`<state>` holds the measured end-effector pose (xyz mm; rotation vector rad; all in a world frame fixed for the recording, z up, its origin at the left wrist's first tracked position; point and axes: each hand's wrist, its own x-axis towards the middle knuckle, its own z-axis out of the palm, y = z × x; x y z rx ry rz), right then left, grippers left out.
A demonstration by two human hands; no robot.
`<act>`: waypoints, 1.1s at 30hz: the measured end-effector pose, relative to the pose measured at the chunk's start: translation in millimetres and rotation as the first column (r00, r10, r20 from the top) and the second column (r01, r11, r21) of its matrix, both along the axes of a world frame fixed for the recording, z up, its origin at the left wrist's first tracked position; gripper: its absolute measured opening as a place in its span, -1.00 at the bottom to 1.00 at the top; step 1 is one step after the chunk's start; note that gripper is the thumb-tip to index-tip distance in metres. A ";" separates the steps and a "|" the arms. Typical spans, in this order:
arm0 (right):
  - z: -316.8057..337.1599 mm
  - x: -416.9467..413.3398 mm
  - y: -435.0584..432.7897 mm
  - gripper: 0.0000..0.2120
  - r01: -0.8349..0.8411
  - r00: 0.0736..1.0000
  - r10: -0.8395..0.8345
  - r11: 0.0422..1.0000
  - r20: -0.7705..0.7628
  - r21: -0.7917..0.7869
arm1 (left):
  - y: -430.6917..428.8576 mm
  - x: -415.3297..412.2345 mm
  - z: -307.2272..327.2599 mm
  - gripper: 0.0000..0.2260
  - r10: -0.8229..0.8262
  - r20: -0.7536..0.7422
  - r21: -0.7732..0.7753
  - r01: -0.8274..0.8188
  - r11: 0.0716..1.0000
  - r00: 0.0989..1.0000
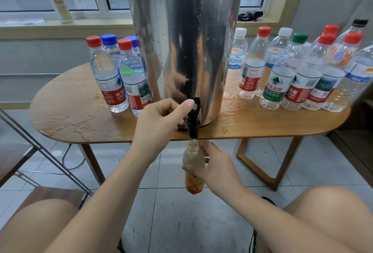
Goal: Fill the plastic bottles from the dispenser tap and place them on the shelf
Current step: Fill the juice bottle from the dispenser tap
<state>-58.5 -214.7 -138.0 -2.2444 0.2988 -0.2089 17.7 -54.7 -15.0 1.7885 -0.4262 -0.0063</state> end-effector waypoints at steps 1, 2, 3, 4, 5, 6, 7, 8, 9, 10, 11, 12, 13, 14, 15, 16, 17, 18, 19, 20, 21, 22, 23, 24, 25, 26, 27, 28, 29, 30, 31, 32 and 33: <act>0.1 -0.1 0.0 -0.30 0.000 1.000 0.000 1.000 0.001 0.002 | 0.1 0.0 0.0 -0.57 0.000 0.000 0.001 0.000 1.000 1.000; 0.2 -0.1 0.0 -0.30 0.002 1.000 -0.002 1.000 0.003 0.002 | 0.2 0.1 0.0 -0.57 0.000 0.001 0.002 0.000 1.000 1.000; 0.4 -0.3 0.0 -0.30 0.003 1.000 -0.003 1.000 0.005 0.003 | 0.2 0.1 0.0 -0.57 0.000 0.002 0.003 0.000 1.000 1.000; 0.5 -0.4 0.0 -0.29 0.005 1.000 -0.005 1.000 0.007 0.006 | 0.3 0.2 -0.2 -0.57 0.001 0.002 0.002 -0.001 1.000 1.000; 0.9 -0.6 0.0 -0.29 0.006 1.000 -0.006 1.000 0.010 0.010 | 0.2 0.2 -0.3 -0.57 0.001 0.002 0.003 -0.001 1.000 1.000; 1.0 -0.8 0.0 -0.29 0.007 1.000 -0.007 1.000 0.014 0.013 | 0.2 0.5 -0.6 -0.57 0.001 0.002 0.004 -0.001 1.000 1.000; 1.2 -1.0 0.0 -0.30 0.006 1.000 -0.007 1.000 0.020 0.016 | 0.1 0.7 -0.7 -0.57 0.001 0.003 0.004 -0.001 1.000 1.000; 1.4 -1.1 0.1 -0.30 0.007 1.000 -0.007 1.000 0.024 0.016 | -0.1 0.9 -0.7 -0.58 0.000 0.004 0.003 0.000 1.000 1.000; 1.6 -1.4 0.1 -0.31 0.008 1.000 -0.008 1.000 0.028 0.015 | -0.3 1.0 -0.7 -0.58 0.000 0.004 0.001 0.000 1.000 1.000; 2.0 -1.3 0.2 -0.30 0.009 1.000 -0.009 1.000 0.028 0.013 | -0.5 1.1 -0.7 -0.58 0.000 0.003 0.000 0.000 1.000 1.000; 2.1 -1.3 0.1 -0.30 0.009 1.000 -0.010 1.000 0.026 0.012 | -0.6 1.2 -0.7 -0.59 0.001 0.002 0.000 -0.001 1.000 1.000; 2.1 -1.3 0.1 -0.30 0.010 1.000 -0.010 1.000 0.023 0.010 | -0.6 1.3 -0.7 -0.59 0.002 0.001 0.001 -0.002 1.000 1.000; 2.1 -1.5 0.2 -0.30 0.011 1.000 -0.011 1.000 0.020 0.007 | -0.6 1.4 -0.8 -0.59 0.002 0.001 0.003 -0.002 1.000 1.000; 2.0 -1.5 0.2 -0.30 0.011 1.000 -0.011 1.000 0.018 0.006 | -0.6 1.5 -0.9 -0.58 0.003 0.001 0.005 -0.003 1.000 1.000; 1.9 -1.5 0.2 -0.30 0.010 1.000 -0.010 1.000 0.017 0.009 | -0.7 1.4 -0.9 -0.58 0.004 0.000 0.006 -0.004 1.000 1.000; 2.1 -1.4 0.4 -0.30 0.010 1.000 -0.010 1.000 0.014 0.012 | -0.6 1.5 -1.0 -0.58 0.004 0.000 0.005 -0.004 1.000 1.000; 2.7 -1.3 0.6 -0.29 0.011 1.000 -0.011 1.000 0.008 0.012 | -0.8 1.5 -1.0 -0.59 0.004 0.001 0.002 -0.004 1.000 1.000; 3.5 -1.3 1.0 -0.29 0.012 1.000 -0.012 1.000 -0.002 0.007 | -0.7 1.5 -0.9 -0.59 0.004 0.001 0.001 -0.004 1.000 1.000; 4.3 -1.4 1.2 -0.29 0.012 1.000 -0.012 1.000 -0.011 0.003 | -0.8 1.4 -0.7 -0.60 0.004 0.002 0.000 -0.004 1.000 1.000; 4.9 -1.5 1.5 -0.29 0.012 1.000 -0.012 1.000 -0.017 0.000 | -0.7 1.4 -0.6 -0.60 0.003 0.002 0.001 -0.003 1.000 1.000; 5.1 -1.6 1.6 -0.29 0.012 1.000 -0.012 1.000 -0.018 0.001 | -0.6 1.4 -0.7 -0.60 0.002 0.001 0.002 -0.002 1.000 1.000; 5.2 -1.8 1.6 -0.29 0.011 1.000 -0.011 1.000 -0.017 0.003 | -0.5 1.6 -0.9 -0.59 0.003 0.001 0.002 -0.003 1.000 1.000; 5.1 -1.7 1.6 -0.29 0.010 1.000 -0.010 1.000 -0.016 0.005 | -0.3 1.7 -1.1 -0.59 0.003 0.001 0.002 -0.003 1.000 1.000; 4.8 -1.8 1.6 -0.29 0.010 1.000 -0.010 1.000 -0.018 0.006 | -0.4 1.9 -1.2 -0.59 0.003 0.000 0.002 -0.003 1.000 1.000; 4.7 -1.8 1.5 -0.29 0.010 1.000 -0.010 1.000 -0.020 0.005 | -0.4 1.8 -1.2 -0.59 0.004 0.001 0.003 -0.004 1.000 1.000; 4.7 -1.9 1.3 -0.29 0.011 1.000 -0.011 1.000 -0.022 0.002 | -0.6 1.8 -1.1 -0.59 0.005 0.001 0.004 -0.005 1.000 1.000; 4.6 -1.8 1.3 -0.29 0.010 1.000 -0.011 1.000 -0.023 -0.001 | -0.6 1.6 -1.1 -0.59 0.005 0.002 0.005 -0.005 1.000 1.000; 4.6 -1.9 1.4 -0.29 0.010 1.000 -0.010 1.000 -0.024 -0.005 | -0.6 1.5 -1.0 -0.59 0.004 0.002 0.004 -0.004 1.000 1.000; 4.6 -2.0 1.5 -0.29 0.008 1.000 -0.008 1.000 -0.023 -0.009 | -0.6 1.5 -1.0 -0.59 0.004 0.002 0.004 -0.004 1.000 1.000; 4.6 -2.0 1.7 -0.29 0.007 1.000 -0.007 1.000 -0.020 -0.011 | -0.4 1.5 -1.0 -0.59 0.004 0.001 0.004 -0.004 1.000 1.000; 4.5 -1.9 1.8 -0.29 0.005 1.000 -0.005 1.000 -0.017 -0.011 | -0.4 1.6 -1.0 -0.59 0.004 0.001 0.005 -0.004 1.000 1.000; 4.5 -1.7 1.8 -0.30 0.003 1.000 -0.004 1.000 -0.015 -0.010 | -0.3 1.7 -1.1 -0.59 0.004 0.000 0.006 -0.004 1.000 1.000; 4.3 -1.6 1.7 -0.30 0.001 1.000 -0.002 1.000 -0.012 -0.009 | -0.2 1.7 -1.2 -0.59 0.004 0.000 0.006 -0.004 1.000 1.000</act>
